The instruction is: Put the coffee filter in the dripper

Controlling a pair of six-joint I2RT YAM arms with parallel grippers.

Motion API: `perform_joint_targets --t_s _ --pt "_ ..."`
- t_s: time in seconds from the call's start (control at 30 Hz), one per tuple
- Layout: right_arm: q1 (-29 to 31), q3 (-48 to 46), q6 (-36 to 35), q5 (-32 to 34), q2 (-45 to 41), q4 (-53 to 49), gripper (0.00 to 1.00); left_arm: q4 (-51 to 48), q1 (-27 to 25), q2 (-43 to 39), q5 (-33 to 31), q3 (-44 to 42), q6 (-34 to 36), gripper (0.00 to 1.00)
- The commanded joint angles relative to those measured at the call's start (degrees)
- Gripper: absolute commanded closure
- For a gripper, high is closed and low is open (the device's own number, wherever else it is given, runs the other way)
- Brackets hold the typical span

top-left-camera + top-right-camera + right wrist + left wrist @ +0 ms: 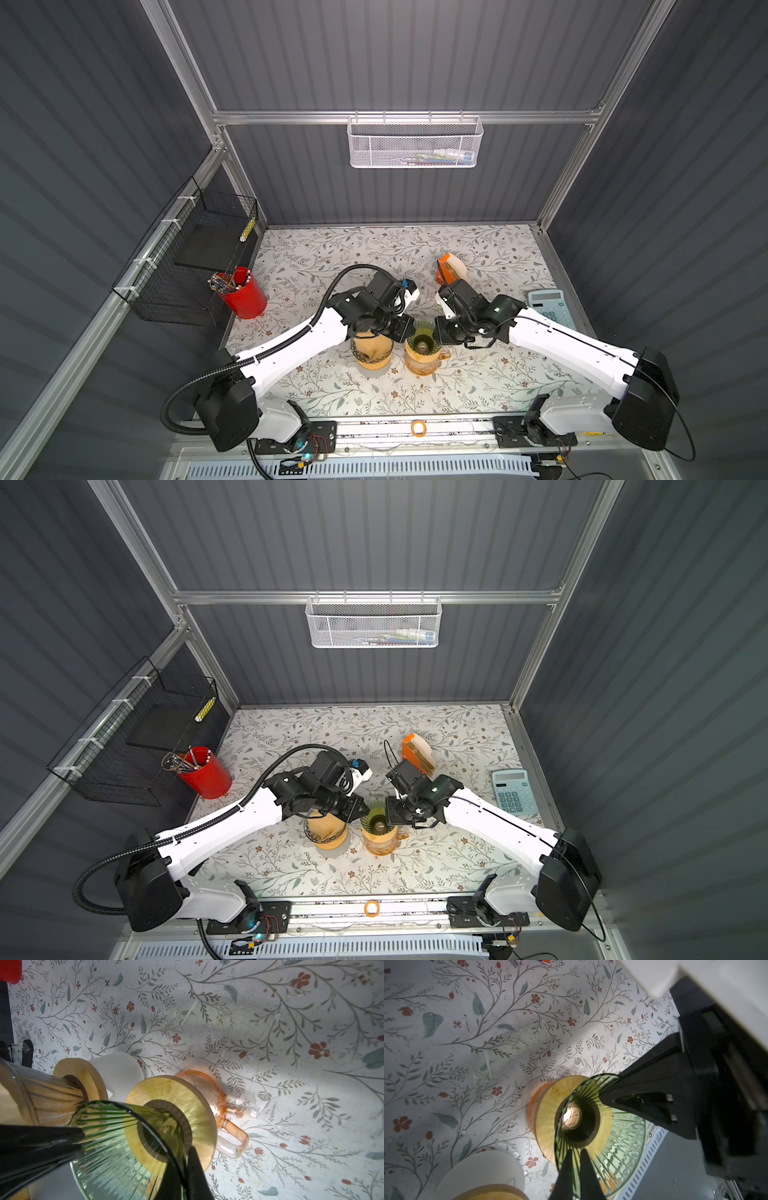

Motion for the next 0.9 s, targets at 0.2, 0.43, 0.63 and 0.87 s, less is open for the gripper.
perform_joint_targets --t_s 0.2,0.43,0.63,0.87 --pt "-0.4 -3.1 -2.3 6.2 2.2 -10.6 1.00 -2.6 0.1 1.0 -1.0 -0.2 0.1 0.89" --pt "-0.4 -4.2 -2.2 6.0 2.6 -9.5 1.00 -1.6 0.1 1.9 -0.5 -1.8 -0.3 0.89" --pt "-0.4 -5.3 -2.0 6.1 3.0 -8.9 1.00 -1.0 0.1 1.8 -0.1 -2.8 -0.7 0.89" --pt "-0.5 -5.4 -1.9 6.2 2.5 -8.8 1.00 -0.6 0.1 1.5 -0.3 -2.8 -0.8 0.89"
